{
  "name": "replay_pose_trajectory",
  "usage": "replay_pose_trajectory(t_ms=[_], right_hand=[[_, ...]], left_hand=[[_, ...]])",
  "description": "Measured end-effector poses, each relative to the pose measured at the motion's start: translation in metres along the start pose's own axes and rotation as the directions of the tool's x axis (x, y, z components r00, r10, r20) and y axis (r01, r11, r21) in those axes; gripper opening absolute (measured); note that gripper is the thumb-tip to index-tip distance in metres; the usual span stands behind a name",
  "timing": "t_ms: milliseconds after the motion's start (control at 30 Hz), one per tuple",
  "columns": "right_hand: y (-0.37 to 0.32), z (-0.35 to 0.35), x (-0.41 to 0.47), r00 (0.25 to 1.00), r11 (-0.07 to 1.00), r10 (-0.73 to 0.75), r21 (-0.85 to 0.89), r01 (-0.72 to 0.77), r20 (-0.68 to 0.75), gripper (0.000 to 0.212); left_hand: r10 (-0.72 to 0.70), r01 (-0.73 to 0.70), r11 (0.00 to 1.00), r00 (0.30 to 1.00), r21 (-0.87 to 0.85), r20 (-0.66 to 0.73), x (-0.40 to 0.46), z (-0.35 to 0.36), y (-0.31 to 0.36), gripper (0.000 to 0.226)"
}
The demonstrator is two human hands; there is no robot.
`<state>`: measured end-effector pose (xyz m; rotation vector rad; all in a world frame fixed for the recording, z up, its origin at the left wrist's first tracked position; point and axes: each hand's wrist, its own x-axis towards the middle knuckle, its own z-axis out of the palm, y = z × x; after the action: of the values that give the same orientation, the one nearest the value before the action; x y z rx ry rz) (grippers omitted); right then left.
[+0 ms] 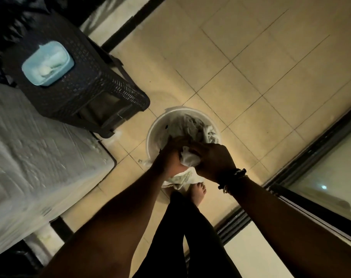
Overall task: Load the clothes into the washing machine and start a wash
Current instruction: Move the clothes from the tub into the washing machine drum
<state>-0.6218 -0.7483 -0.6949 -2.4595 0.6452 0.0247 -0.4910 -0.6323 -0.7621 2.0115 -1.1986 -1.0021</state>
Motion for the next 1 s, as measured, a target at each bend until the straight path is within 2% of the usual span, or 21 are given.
replay_pose_trajectory(t_ms=[100,167,300,400,467,567,667,767,867,1000], right_hand=[[-0.02,-0.025,-0.011,0.998,0.997,0.063,-0.043,-0.063,0.019,0.076],[-0.031,-0.044,-0.021,0.99,0.99,0.132,-0.05,-0.129,0.049,0.079],[-0.045,-0.076,-0.047,0.939,0.945,0.326,-0.02,-0.326,0.105,0.084],[-0.056,-0.093,-0.065,0.91,0.921,0.39,-0.069,-0.383,0.144,0.098],[-0.06,-0.103,-0.073,0.892,0.906,0.423,-0.058,-0.419,0.161,0.1],[-0.073,-0.119,-0.085,0.88,0.89,0.453,-0.019,-0.455,0.14,0.103],[-0.089,-0.137,-0.09,0.856,0.856,0.515,0.013,-0.516,0.05,0.099],[-0.098,-0.156,-0.096,0.884,0.857,0.466,0.23,-0.461,0.037,0.094],[-0.116,-0.181,-0.111,0.912,0.828,0.411,0.421,-0.371,-0.006,0.1],[-0.142,-0.206,-0.14,0.921,0.816,0.39,0.473,-0.332,-0.026,0.114]], left_hand=[[0.016,-0.013,0.998,0.999,0.067,-0.044,-0.015,-0.018,0.028,0.065],[0.0,0.002,0.999,0.998,0.034,-0.068,-0.025,-0.035,0.054,0.06],[0.045,-0.038,0.997,0.993,0.067,-0.109,-0.051,-0.054,0.096,0.039],[0.066,-0.055,0.992,0.993,0.11,-0.102,-0.062,-0.069,0.121,0.031],[0.101,-0.083,0.986,0.987,0.142,-0.126,-0.069,-0.079,0.14,0.027],[0.136,-0.105,0.977,0.978,0.184,-0.159,-0.082,-0.097,0.172,0.035],[0.101,-0.062,0.972,0.981,0.227,-0.166,-0.089,-0.115,0.197,0.036],[0.103,-0.064,0.973,0.98,0.221,-0.171,-0.093,-0.135,0.218,0.039],[0.105,-0.081,0.99,0.968,0.114,-0.226,-0.103,-0.159,0.243,0.032],[0.099,-0.137,0.986,0.94,-0.094,-0.326,-0.116,-0.193,0.282,0.031]])
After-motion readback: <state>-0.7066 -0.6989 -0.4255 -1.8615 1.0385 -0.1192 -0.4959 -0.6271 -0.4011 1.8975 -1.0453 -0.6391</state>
